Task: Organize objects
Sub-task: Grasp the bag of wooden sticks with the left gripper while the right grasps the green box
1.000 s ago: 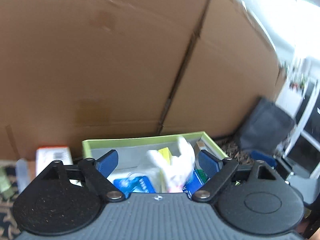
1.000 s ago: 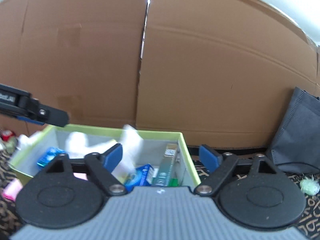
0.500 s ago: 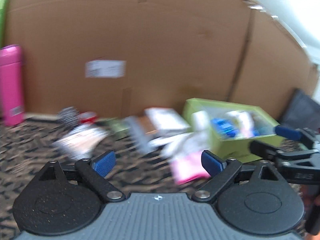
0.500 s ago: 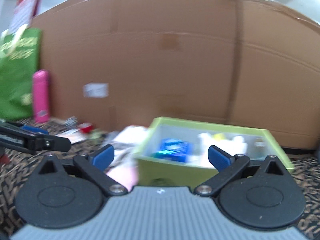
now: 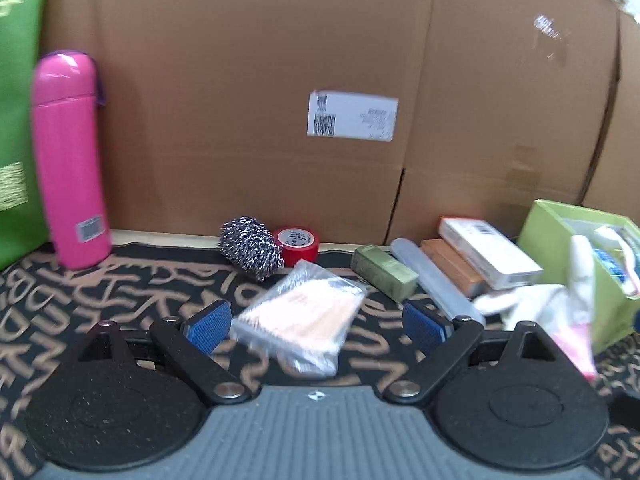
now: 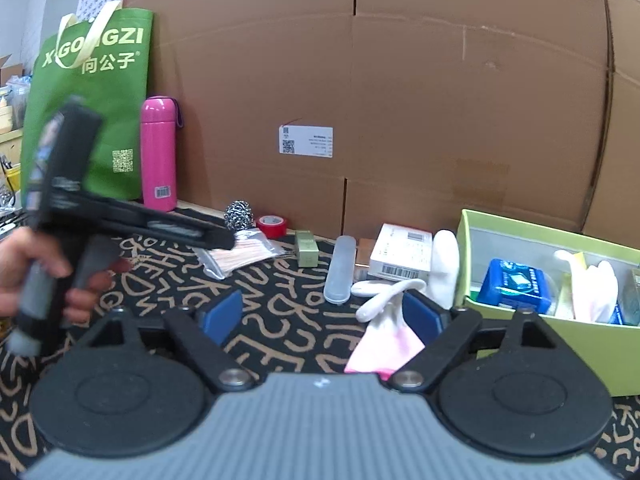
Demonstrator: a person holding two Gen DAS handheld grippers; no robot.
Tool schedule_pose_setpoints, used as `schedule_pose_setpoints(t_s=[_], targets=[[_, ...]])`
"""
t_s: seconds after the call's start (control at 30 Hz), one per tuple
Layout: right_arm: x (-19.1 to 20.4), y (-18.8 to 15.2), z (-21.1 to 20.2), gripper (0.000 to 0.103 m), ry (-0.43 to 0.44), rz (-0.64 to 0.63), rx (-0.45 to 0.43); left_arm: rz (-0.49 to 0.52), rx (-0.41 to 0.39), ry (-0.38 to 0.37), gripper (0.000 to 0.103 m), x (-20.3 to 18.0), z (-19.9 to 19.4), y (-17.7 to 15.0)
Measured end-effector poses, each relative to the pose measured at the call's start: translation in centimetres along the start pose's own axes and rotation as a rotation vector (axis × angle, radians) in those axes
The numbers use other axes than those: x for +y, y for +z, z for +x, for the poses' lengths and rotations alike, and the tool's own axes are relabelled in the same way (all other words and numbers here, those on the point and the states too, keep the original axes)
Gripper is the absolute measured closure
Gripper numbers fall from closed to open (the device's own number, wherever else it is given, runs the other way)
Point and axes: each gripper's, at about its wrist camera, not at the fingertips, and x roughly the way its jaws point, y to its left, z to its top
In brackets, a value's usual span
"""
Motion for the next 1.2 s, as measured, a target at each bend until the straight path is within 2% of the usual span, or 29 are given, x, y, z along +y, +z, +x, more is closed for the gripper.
schedule_pose_setpoints(t_s=[0.07, 0.13, 0.2, 0.23, 0.3, 0.37, 0.47, 0.7, 0.73, 0.77, 0.83, 0.87, 1.07, 1.1, 1.17, 1.2], targets=[[0.1, 0.2, 0.9, 0.021, 0.005, -0.001, 0.008, 0.024, 0.048, -0.022, 0.007, 0.3, 1.9, 0.6], [0.0, 0.5, 2.0, 0.025, 0.010, 0.003, 0.018, 0.047, 0.090, 0.003, 0.009, 0.5, 3.4, 0.8], [-0.3, 0.9, 3.4, 0.034, 0.017, 0.003, 0.033, 0.064, 0.112, -0.001, 0.025, 1.0, 4.1, 0.7], [-0.3, 1.1, 4.2, 0.036, 0.019, 0.002, 0.041, 0.060, 0.131, -0.015, 0.046, 1.4, 4.2, 0.5], [-0.4, 1.6, 5.9, 0.047, 0.017, 0.001, 0.057, 0.046, 0.134, -0.052, 0.053, 2.3, 3.6, 0.1], [-0.5, 2.3, 7.7, 0.055, 0.022, -0.007, 0.073, 0.057, 0.145, -0.095, 0.066, 2.8, 2.5, -0.3], [-0.2, 3.2, 10.9, 0.056, 0.027, -0.053, 0.097, 0.026, 0.170, -0.127, 0.067, 3.2, 0.5, -0.9], [0.7, 4.8, 18.7, 0.057, 0.030, -0.062, 0.171, 0.009, 0.163, -0.141, 0.067, 3.8, -1.8, -2.2], [0.8, 4.8, 19.6, 0.057, 0.029, -0.060, 0.184, 0.017, 0.159, -0.137, 0.066, 3.7, -1.9, -2.3], [1.0, 4.8, 20.4, 0.057, 0.023, -0.059, 0.189, 0.023, 0.156, -0.134, 0.059, 3.8, -2.0, -2.2], [1.1, 4.6, 21.4, 0.079, 0.015, -0.072, 0.201, 0.021, 0.155, -0.131, 0.047, 3.7, -1.9, -2.1], [1.1, 4.5, 21.7, 0.081, 0.012, -0.077, 0.218, 0.017, 0.153, -0.129, 0.042, 3.7, -1.8, -2.0], [0.0, 3.0, 16.7, 0.081, 0.002, -0.032, 0.199, 0.037, 0.152, -0.124, 0.039, 3.0, -0.9, -1.7], [-0.4, 2.5, 15.5, 0.081, 0.003, -0.010, 0.202, 0.036, 0.156, -0.130, 0.041, 2.9, -0.7, -1.8], [-1.1, 1.3, 12.9, 0.081, 0.024, 0.043, 0.197, 0.062, 0.163, -0.143, 0.064, 2.4, -0.6, -1.8], [-1.2, 0.7, 11.7, 0.081, 0.031, 0.063, 0.196, 0.073, 0.165, -0.146, 0.064, 2.1, -0.8, -1.7]])
